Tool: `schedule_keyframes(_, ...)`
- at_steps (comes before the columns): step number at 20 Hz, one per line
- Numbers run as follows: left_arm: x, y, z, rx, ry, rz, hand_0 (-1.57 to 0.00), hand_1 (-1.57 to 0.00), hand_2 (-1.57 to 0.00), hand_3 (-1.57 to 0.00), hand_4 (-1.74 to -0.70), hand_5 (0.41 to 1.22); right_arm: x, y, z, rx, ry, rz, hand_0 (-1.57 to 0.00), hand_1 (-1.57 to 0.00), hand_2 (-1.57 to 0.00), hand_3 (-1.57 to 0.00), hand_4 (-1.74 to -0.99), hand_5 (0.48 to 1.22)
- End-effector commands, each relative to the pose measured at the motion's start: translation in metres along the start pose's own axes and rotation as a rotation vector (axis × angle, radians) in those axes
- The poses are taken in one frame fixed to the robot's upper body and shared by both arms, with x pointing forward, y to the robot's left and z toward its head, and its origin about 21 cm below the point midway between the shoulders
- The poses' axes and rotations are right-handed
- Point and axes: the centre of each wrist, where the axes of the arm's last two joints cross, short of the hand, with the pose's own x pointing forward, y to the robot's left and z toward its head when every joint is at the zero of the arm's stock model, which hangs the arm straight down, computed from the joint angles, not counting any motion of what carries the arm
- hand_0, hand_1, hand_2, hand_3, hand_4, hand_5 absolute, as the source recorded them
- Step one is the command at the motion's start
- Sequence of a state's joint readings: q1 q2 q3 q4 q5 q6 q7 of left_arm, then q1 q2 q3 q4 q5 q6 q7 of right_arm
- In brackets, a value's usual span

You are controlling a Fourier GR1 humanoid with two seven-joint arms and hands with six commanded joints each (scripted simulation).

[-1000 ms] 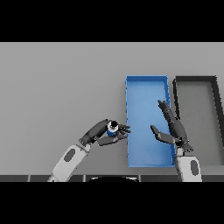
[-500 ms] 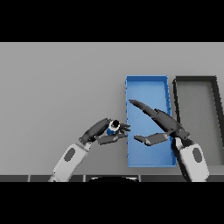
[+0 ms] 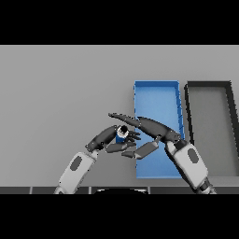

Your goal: Pick up the blue pipe and place it into the blue bin.

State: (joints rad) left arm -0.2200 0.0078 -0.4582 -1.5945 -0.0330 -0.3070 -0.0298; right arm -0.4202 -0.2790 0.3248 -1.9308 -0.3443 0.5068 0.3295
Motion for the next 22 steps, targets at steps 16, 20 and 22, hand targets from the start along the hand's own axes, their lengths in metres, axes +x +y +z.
schedule_keyframes(16,-0.003,0.002,0.002,0.017,0.032,0.025,-1.57,-1.57,-1.57,-1.53,-1.69,1.221,-0.002,0.007,-0.057,0.135,-0.005,-0.040,-1.29,-1.29,-1.30,-1.10,-1.606,0.765)
schedule_keyframes(20,-0.003,0.003,0.005,0.013,0.012,0.046,-1.57,-1.57,-1.57,-1.44,-1.72,1.221,-0.001,0.008,-0.058,0.143,-0.018,-0.017,-1.45,-1.45,-1.46,-1.36,-1.680,1.034)
schedule_keyframes(22,-0.001,0.003,0.005,0.020,0.022,0.032,-1.57,-1.57,-1.57,-1.44,-1.73,1.221,-0.002,0.009,-0.057,0.143,-0.040,-0.006,-1.50,-1.50,-1.50,-1.43,-1.702,1.101)
